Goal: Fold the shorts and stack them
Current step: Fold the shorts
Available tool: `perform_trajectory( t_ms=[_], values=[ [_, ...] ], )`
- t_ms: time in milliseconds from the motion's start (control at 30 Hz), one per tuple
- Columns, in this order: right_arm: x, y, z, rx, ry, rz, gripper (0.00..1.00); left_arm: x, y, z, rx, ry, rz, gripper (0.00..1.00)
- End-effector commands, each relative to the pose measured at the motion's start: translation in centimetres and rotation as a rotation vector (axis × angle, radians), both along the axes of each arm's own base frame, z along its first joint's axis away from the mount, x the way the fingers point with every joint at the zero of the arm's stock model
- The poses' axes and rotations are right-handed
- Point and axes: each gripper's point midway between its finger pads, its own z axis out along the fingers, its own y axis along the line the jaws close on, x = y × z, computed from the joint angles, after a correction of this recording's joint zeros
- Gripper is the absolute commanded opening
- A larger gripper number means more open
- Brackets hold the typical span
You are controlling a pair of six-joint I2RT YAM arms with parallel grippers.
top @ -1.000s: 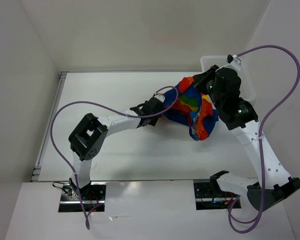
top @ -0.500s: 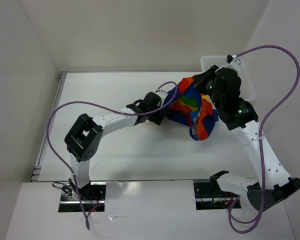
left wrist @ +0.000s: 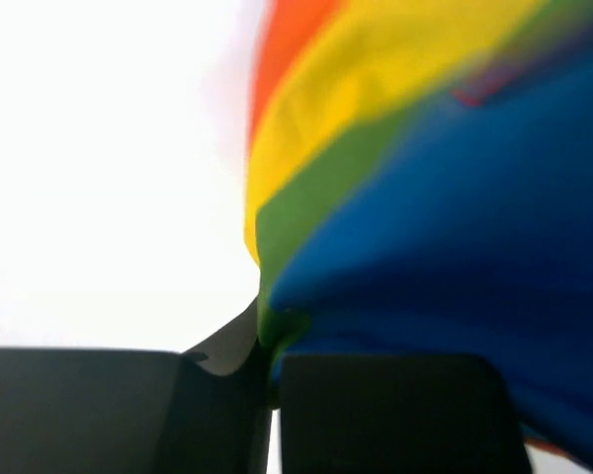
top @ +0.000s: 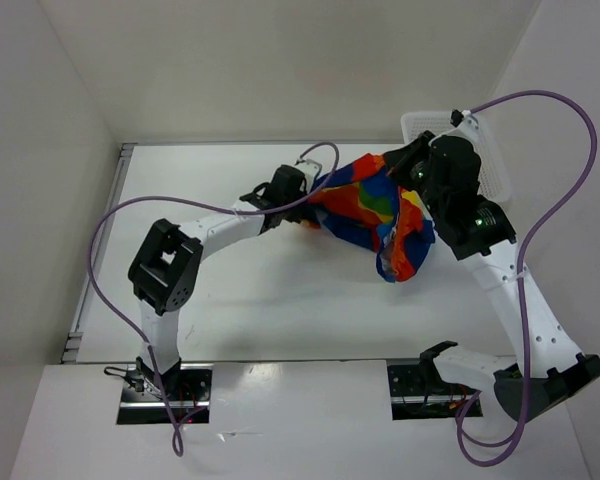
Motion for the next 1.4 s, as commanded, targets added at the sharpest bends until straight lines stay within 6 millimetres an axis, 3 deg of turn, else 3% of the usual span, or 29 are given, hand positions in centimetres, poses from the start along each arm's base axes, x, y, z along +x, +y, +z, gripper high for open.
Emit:
perform_trajectory(
  t_ms=[0, 33, 100, 133, 167, 200, 233, 267, 300, 333, 367, 400, 433, 533, 567, 600, 700, 733, 767, 933, 1033, 1133, 1200, 1267, 1367],
  values=[
    [0.0, 0.0, 3.3, 0.003, -0.096, 0.002, 0.00, 3.9, 3.0, 5.4, 0.043, -0.151, 0.006, 0.02],
    [0.4, -0.3, 3.4, -0.020, -0.093, -0.003, 0.00, 4.9, 5.3, 6.4, 0.069, -0.169, 0.028, 0.02],
    [2.3, -0.4, 4.0, -0.089, -0.102, -0.006, 0.00, 6.6, 8.0, 11.2, 0.137, -0.266, 0.036, 0.02],
    [2.9, -1.3, 5.5, -0.103, -0.126, -0.030, 0.00, 6.9, 9.3, 12.6, 0.169, -0.279, 0.037, 0.02],
    [4.6, -0.9, 4.8, -0.126, -0.105, -0.015, 0.00, 8.2, 11.4, 16.1, 0.217, -0.354, 0.048, 0.02],
    [5.5, -1.1, 5.7, -0.140, -0.130, -0.010, 0.00, 8.3, 12.7, 18.8, 0.250, -0.403, 0.075, 0.02],
    [6.2, -2.2, 8.9, -0.127, -0.199, -0.029, 0.00, 8.5, 14.2, 20.8, 0.281, -0.437, 0.097, 0.02],
    [7.8, -1.7, 8.9, -0.135, -0.194, -0.006, 0.00, 8.5, 14.6, 23.1, 0.300, -0.484, 0.103, 0.02],
    [8.3, -1.6, 10.4, -0.146, -0.227, -0.007, 0.00, 8.3, 16.2, 27.2, 0.341, -0.552, 0.133, 0.02],
    [7.8, -2.3, 14.9, -0.135, -0.326, -0.028, 0.00, 8.1, 16.6, 29.1, 0.356, -0.583, 0.142, 0.02],
    [8.8, -2.1, 14.8, -0.151, -0.312, -0.026, 0.00, 7.5, 17.8, 30.9, 0.377, -0.593, 0.160, 0.02],
    [7.7, -2.3, 18.3, -0.150, -0.389, -0.025, 0.00, 7.2, 18.7, 32.8, 0.411, -0.617, 0.169, 0.02],
    [7.0, -2.5, 19.3, -0.145, -0.411, -0.028, 0.00, 6.2, 19.2, 36.3, 0.401, -0.677, 0.182, 0.02],
    [5.6, -3.2, 19.7, -0.154, -0.423, -0.048, 0.00, 2.8, 21.4, 40.4, 0.461, -0.740, 0.216, 0.02],
    [3.7, -3.7, 20.9, -0.143, -0.462, -0.053, 0.00, 2.1, 21.8, 40.8, 0.477, -0.745, 0.222, 0.02],
    [3.9, -3.7, 19.1, -0.153, -0.426, -0.048, 0.00, 1.4, 21.8, 41.1, 0.486, -0.751, 0.219, 0.02],
    [1.4, -3.9, 18.5, -0.153, -0.426, -0.023, 0.00, -1.2, 22.1, 41.6, 0.561, -0.747, 0.231, 0.02],
    [0.8, -4.1, 18.5, -0.153, -0.429, -0.024, 0.00, -2.3, 23.2, 42.6, 0.585, -0.759, 0.266, 0.02],
    [0.1, -4.0, 18.7, -0.150, -0.438, -0.011, 0.00, -2.5, 23.1, 42.1, 0.607, -0.738, 0.260, 0.02],
    [-3.0, -3.4, 19.4, -0.139, -0.452, 0.063, 0.00, -7.7, 25.9, 47.0, 0.679, -0.791, 0.364, 0.00],
    [-4.7, -2.2, 19.8, -0.115, -0.472, 0.146, 0.00, -10.7, 27.0, 48.7, 0.689, -0.818, 0.406, 0.00],
    [-6.2, -1.1, 19.9, -0.073, -0.470, 0.224, 0.00, -13.1, 28.6, 49.2, 0.701, -0.811, 0.462, 0.00],
    [-6.5, -0.6, 19.3, -0.060, -0.455, 0.254, 0.00, -14.1, 29.5, 48.4, 0.727, -0.786, 0.481, 0.00],
    [-7.0, -0.2, 18.9, -0.051, -0.443, 0.285, 0.00, -14.3, 29.9, 47.7, 0.754, -0.763, 0.487, 0.00],
    [-7.0, 0.6, 18.0, -0.016, -0.417, 0.323, 0.00, -14.8, 30.2, 48.2, 0.773, -0.774, 0.487, 0.00]
  ],
)
